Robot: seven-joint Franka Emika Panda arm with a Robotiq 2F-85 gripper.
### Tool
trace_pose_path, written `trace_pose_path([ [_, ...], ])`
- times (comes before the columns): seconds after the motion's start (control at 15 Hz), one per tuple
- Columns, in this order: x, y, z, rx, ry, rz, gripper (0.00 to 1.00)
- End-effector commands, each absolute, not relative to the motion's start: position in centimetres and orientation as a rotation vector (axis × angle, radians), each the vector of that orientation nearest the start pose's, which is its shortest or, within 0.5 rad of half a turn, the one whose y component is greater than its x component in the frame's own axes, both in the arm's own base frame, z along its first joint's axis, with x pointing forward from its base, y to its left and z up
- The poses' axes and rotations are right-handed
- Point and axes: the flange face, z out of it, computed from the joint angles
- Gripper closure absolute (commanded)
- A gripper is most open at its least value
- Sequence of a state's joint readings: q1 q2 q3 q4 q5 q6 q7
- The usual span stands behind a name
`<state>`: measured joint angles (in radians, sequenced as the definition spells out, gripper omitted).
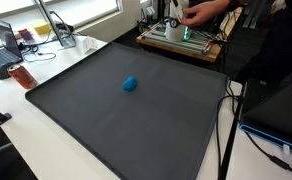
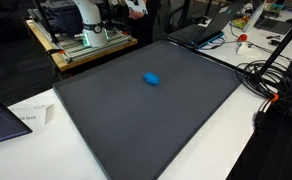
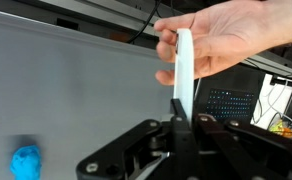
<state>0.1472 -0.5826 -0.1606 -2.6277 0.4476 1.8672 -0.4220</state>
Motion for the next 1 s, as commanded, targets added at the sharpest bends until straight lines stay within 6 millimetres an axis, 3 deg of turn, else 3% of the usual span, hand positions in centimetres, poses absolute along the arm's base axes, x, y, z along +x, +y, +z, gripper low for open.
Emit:
trace_pose_path([
  [0.0,34.9,3.5,43.2,-2.550,-0.364,0.122,0.99],
  [0.27,35.2,4.9,43.6,-2.586,-0.352,0.094,0.99],
  [0.4,36.6,7.2,44.2,-2.599,-0.349,0.043,0.99],
  [0.67,40.2,9.7,45.6,-2.735,-0.256,-0.062,0.99],
  [0.93,44.0,9.0,46.5,-2.836,-0.033,-0.034,0.99],
])
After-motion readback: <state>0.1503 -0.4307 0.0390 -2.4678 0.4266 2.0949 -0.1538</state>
